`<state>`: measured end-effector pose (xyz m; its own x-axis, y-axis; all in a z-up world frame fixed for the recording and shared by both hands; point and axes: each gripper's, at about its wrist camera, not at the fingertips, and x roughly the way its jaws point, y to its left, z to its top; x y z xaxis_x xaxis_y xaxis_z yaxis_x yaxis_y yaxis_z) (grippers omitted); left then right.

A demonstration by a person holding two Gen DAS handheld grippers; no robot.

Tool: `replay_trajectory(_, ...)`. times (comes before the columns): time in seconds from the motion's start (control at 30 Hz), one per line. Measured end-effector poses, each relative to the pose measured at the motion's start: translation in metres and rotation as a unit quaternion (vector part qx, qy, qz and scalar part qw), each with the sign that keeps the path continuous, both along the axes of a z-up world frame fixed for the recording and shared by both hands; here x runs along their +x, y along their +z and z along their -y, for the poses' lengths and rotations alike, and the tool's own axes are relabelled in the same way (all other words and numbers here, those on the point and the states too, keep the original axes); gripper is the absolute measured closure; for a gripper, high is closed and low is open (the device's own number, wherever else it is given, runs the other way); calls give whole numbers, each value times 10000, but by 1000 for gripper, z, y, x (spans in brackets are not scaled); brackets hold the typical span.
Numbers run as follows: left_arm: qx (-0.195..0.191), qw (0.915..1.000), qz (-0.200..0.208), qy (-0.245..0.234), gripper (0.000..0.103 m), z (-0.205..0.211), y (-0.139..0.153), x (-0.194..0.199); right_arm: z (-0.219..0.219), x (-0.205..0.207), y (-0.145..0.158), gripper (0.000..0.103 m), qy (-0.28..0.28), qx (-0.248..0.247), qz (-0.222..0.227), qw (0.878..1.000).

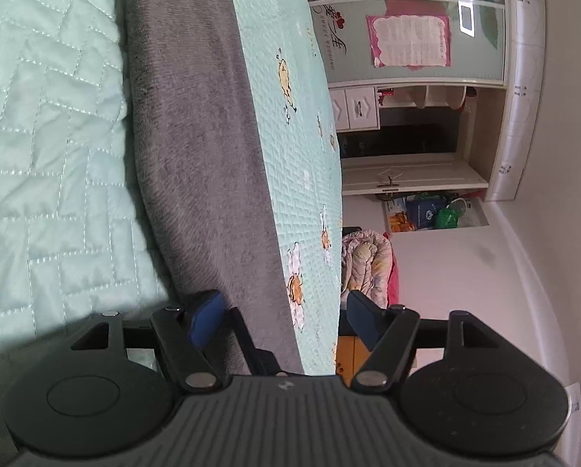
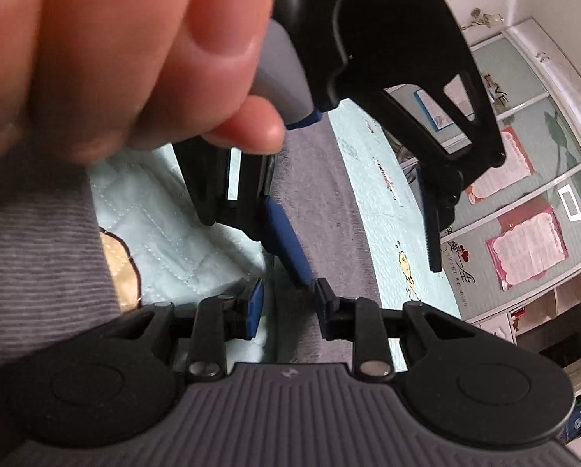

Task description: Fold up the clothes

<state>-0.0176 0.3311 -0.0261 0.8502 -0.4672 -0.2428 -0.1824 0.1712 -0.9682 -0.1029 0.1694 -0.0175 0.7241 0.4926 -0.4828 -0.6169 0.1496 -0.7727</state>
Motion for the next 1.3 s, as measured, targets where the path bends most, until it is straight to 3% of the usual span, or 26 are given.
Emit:
replay_trajectory(0.33, -156, 9995, 255, 48, 29, -8, -2, -3, 0, 10, -2, 77, -139, 160, -144, 9997)
replay_trajectory(0.4, -149, 9991, 318, 229, 28, -10, -2, -14, 5, 17, 6, 81, -269, 458, -570, 9970)
replay_trajectory(0.47, -106, 9984, 331, 450, 25, -11, -4, -26, 13, 30, 19, 87, -502, 953, -1281, 9859)
replay_trajectory(0.53, -136, 9980, 257, 561, 22, -10, -8, -33, 30, 57, 35, 93, -919, 1815, -2452, 9479)
replay_trajectory(0.6, -216, 9984, 132, 498, 22, -5, -14, -32, 52, 87, 44, 98, -1310, 2667, -3495, 8886)
replay_trajectory(0.67, -233, 9990, 48, 391, 22, 0, -17, -26, 72, 111, 43, 99, -1529, 3249, -4242, 8313)
replay_trajectory(0.7, -232, 9989, 64, 390, 22, 2, -17, -24, 79, 120, 41, 99, -1588, 3435, -4512, 8082)
replay_trajectory(0.83, -375, 9985, 28, 399, 21, 7, -19, -13, 90, 142, 30, 99, -1626, 3756, -5201, 7497)
replay_trajectory(1.0, -447, 9980, 19, 445, 21, 7, -21, -8, 105, 170, 16, 99, -1653, 4108, -5994, 6668)
replay_trajectory(1.1, -523, 9975, 38, 467, 21, 5, -21, -10, 107, 183, 6, 93, -1675, 4244, -6342, 6241)
replay_trajectory(1.3, -442, 9979, -44, 471, 21, 6, -18, -13, 120, 186, -3, 92, -1576, 4641, -6597, 5697)
